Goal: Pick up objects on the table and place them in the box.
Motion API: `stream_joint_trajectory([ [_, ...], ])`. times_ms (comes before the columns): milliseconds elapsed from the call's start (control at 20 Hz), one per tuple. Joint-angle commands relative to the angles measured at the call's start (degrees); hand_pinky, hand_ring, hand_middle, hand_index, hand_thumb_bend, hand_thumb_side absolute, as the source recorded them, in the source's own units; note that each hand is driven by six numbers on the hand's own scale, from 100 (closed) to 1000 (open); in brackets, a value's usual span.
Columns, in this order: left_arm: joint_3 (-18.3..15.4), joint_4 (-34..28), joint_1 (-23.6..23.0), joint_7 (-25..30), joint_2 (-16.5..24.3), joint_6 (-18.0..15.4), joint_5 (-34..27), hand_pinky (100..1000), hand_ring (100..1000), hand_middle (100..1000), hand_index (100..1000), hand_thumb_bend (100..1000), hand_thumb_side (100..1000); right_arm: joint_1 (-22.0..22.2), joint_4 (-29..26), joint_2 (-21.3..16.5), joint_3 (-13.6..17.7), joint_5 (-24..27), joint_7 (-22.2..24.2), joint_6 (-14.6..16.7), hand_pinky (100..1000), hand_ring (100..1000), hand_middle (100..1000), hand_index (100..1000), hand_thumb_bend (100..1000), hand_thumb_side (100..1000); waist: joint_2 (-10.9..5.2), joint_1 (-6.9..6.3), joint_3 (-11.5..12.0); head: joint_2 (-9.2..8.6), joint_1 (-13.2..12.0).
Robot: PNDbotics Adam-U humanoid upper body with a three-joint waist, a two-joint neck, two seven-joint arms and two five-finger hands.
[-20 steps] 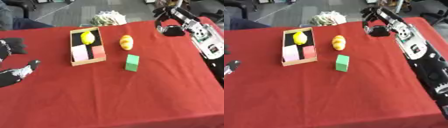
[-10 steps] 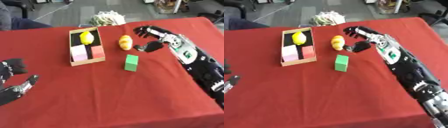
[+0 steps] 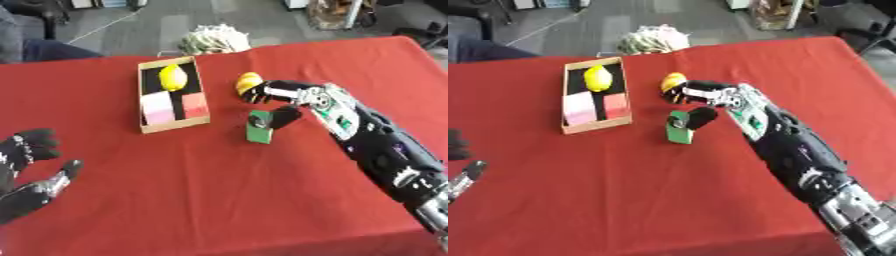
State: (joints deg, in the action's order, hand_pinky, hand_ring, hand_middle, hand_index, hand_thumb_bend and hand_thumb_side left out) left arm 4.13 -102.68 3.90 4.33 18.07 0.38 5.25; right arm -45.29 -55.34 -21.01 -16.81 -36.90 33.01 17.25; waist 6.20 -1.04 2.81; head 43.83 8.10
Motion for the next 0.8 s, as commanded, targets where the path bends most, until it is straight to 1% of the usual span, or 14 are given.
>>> stream_joint_trajectory([
  [50,-0.23,-0.48,0.17,0.21,0.18,-0.07,0.35,739,609,599,766,580,281,-0.40,-2.28,-0.53,3.01,-2.56,2.01,0.76,814,830,817,933,357,368,-1.63,0.47,-0.17,-0.13,-0.35],
  [100,-0.23,-0.47,0.16,0.24,0.14,-0.07,0.40,739,609,599,766,580,281,-0.21,-2.84,-0.54,3.63,-2.35,1.76,0.73,814,830,814,933,383,341,-1.62,0.45,-0.23,-0.15,-0.38],
  [250,-0.28,-0.44,0.08,0.33,0.12,-0.02,0.58,739,609,599,767,579,282,0.57,-5.03,-0.97,4.83,-0.63,0.23,0.42,809,816,802,932,354,343,-1.61,0.43,-0.42,-0.16,-0.43],
  [350,-0.35,-0.39,-0.02,0.33,0.15,0.05,0.70,739,609,599,767,580,280,1.26,-6.67,-1.42,5.14,1.08,-1.00,-0.06,806,811,800,932,347,357,-1.67,0.48,-0.55,-0.09,-0.54],
  [400,-0.36,-0.35,-0.08,0.33,0.15,0.10,0.74,739,609,599,767,579,282,1.59,-7.55,-1.70,5.21,1.94,-1.58,-0.41,805,810,798,932,347,348,-1.71,0.53,-0.63,-0.04,-0.58],
  [600,-0.35,-0.18,-0.22,0.46,0.13,0.23,0.95,739,609,599,767,579,284,2.99,-10.96,-2.68,5.05,5.05,-3.08,-1.97,802,804,793,933,336,364,-1.80,0.71,-0.88,0.04,-0.59],
  [700,-0.33,-0.13,-0.24,0.53,0.12,0.27,1.05,739,609,599,768,579,285,3.59,-12.21,-3.02,4.51,5.89,-2.94,-2.52,804,807,797,939,350,364,-1.83,0.77,-0.96,0.02,-0.53],
  [800,-0.32,-0.11,-0.27,0.61,0.10,0.30,1.16,739,609,599,768,579,286,4.11,-12.95,-3.21,3.66,5.95,-1.89,-2.58,806,815,805,943,382,334,-1.84,0.80,-0.99,0.00,-0.44],
])
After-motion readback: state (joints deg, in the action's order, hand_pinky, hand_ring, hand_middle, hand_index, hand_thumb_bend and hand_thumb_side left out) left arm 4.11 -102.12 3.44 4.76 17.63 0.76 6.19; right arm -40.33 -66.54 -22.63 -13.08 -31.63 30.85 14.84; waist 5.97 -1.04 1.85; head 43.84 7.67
